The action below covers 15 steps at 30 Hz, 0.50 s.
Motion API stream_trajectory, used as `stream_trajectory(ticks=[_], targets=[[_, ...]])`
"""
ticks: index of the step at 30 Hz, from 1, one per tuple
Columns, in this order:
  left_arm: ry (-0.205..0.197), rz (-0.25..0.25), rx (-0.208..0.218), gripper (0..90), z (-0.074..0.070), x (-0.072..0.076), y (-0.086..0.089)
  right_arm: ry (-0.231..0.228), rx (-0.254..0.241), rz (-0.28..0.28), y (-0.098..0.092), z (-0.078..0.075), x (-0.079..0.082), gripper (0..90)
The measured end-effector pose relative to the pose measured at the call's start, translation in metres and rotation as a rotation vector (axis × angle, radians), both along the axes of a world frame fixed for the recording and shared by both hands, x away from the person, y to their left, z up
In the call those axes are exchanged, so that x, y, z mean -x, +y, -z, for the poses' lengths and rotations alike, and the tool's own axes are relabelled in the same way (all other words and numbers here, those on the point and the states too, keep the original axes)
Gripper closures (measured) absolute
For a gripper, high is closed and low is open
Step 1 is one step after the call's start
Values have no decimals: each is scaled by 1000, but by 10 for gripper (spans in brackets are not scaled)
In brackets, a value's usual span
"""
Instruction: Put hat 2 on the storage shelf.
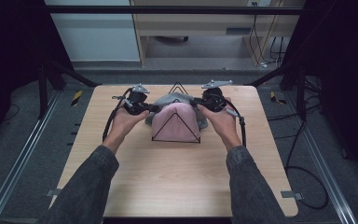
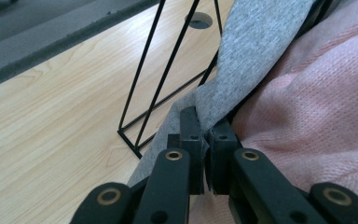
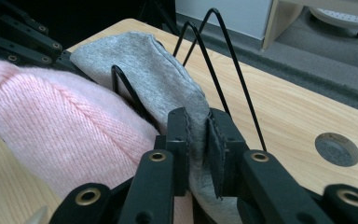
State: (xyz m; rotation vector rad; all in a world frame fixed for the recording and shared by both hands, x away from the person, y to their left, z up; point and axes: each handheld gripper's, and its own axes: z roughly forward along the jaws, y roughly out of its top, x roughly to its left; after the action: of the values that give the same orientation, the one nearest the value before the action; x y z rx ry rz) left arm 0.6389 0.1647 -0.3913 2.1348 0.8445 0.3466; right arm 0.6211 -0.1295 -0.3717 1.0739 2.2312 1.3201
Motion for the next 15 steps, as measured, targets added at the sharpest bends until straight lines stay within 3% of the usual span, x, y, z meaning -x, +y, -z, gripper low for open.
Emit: stream_trajectory(ticks=[3, 7, 9, 12, 15], targets=[[3, -2, -19, 867, 1, 0, 0, 4, -3, 4, -2, 2, 0, 760], [1, -9, -10, 866, 3, 1, 2, 0, 0, 9, -3, 0, 3, 693], [10, -11, -36, 866, 7, 2, 5, -6, -1, 10, -5, -3, 6, 659], [16, -21, -6, 856, 10, 3, 8, -11, 3, 22, -10, -8, 9, 577], [9, -24, -19, 831, 9, 6, 9, -17, -14, 40, -17, -14, 14, 510]])
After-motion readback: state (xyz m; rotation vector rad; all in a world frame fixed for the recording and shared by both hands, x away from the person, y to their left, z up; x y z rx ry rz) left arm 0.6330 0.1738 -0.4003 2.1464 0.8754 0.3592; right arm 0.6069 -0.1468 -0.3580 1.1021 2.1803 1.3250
